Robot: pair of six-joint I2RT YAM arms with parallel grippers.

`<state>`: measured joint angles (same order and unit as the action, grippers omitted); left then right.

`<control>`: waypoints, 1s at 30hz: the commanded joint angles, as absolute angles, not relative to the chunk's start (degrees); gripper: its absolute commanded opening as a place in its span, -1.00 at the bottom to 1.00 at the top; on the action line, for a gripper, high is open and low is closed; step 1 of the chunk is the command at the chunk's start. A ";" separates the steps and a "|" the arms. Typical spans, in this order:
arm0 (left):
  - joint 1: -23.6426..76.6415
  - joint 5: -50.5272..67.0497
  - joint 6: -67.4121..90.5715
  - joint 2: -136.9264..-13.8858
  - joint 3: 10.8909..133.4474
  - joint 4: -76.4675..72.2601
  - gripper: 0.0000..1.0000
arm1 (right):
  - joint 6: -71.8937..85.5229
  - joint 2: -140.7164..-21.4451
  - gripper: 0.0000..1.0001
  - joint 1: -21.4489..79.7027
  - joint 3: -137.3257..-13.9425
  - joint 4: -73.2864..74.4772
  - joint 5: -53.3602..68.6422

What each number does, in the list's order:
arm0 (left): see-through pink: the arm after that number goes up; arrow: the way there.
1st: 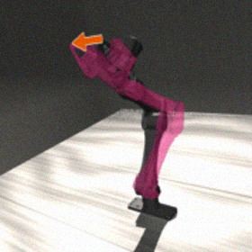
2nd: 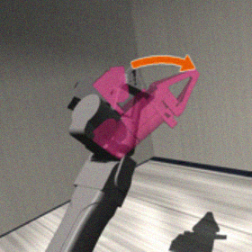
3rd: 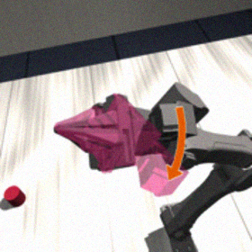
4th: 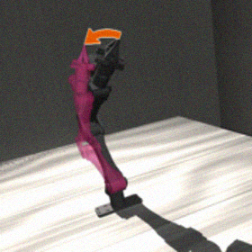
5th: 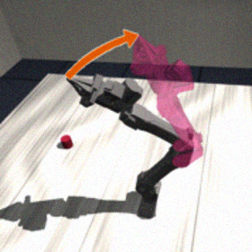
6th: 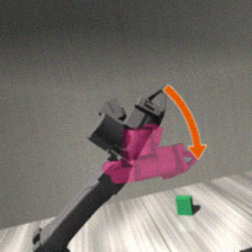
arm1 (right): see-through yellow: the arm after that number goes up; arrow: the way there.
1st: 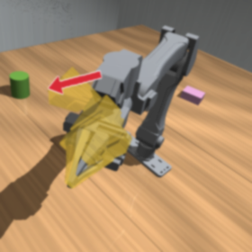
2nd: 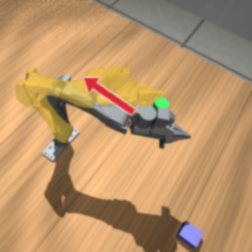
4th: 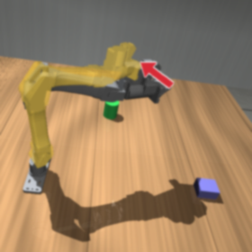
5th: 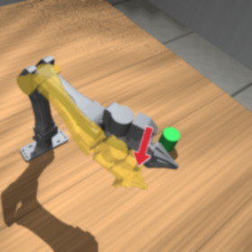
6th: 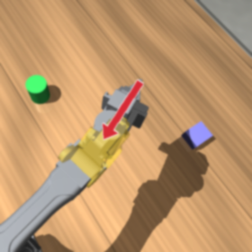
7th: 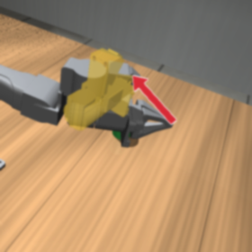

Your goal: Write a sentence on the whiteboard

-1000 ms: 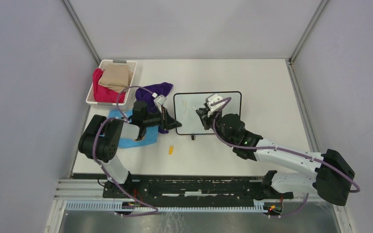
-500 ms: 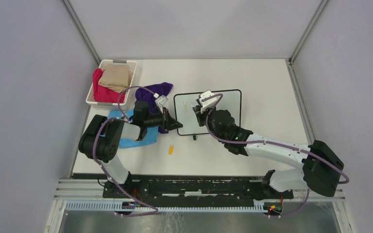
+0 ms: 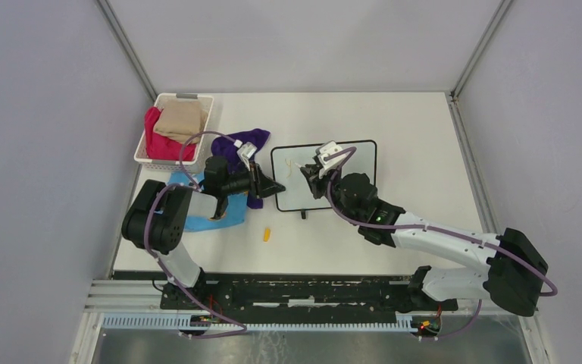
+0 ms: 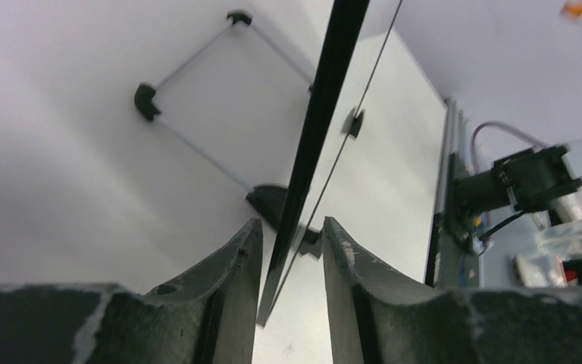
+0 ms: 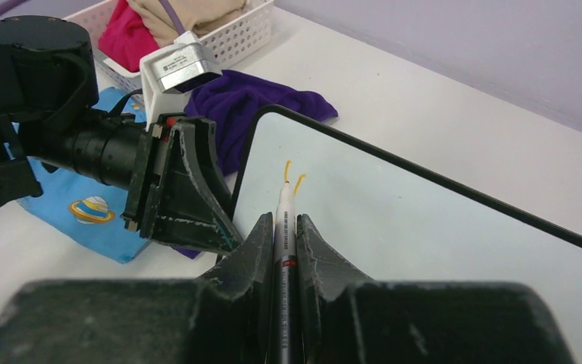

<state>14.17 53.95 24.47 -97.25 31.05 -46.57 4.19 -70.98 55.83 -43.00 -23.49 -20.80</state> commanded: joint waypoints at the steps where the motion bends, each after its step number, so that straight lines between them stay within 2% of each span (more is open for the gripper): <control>1: 13.46 57.25 38.23 -100.15 32.09 -67.32 -0.16 | 4.18 -67.76 -1.00 56.17 -42.11 -26.21 -17.45; 5: 13.45 59.67 48.91 -106.04 32.32 -81.74 -0.12 | 3.70 -66.43 -1.00 56.19 -42.10 -25.37 -16.72; 8: 13.45 60.27 49.41 -107.89 32.05 -83.80 -0.12 | 3.34 -65.93 -1.00 56.12 -42.19 -24.97 -16.58; 21: 13.45 58.53 34.93 -106.20 32.15 -65.51 -0.44 | 3.27 -66.72 -1.00 56.16 -41.49 -25.80 -16.33; 30: 13.45 58.12 33.01 -106.12 32.24 -63.61 -0.57 | 2.90 -67.68 -1.00 56.16 -41.11 -26.37 -17.33</control>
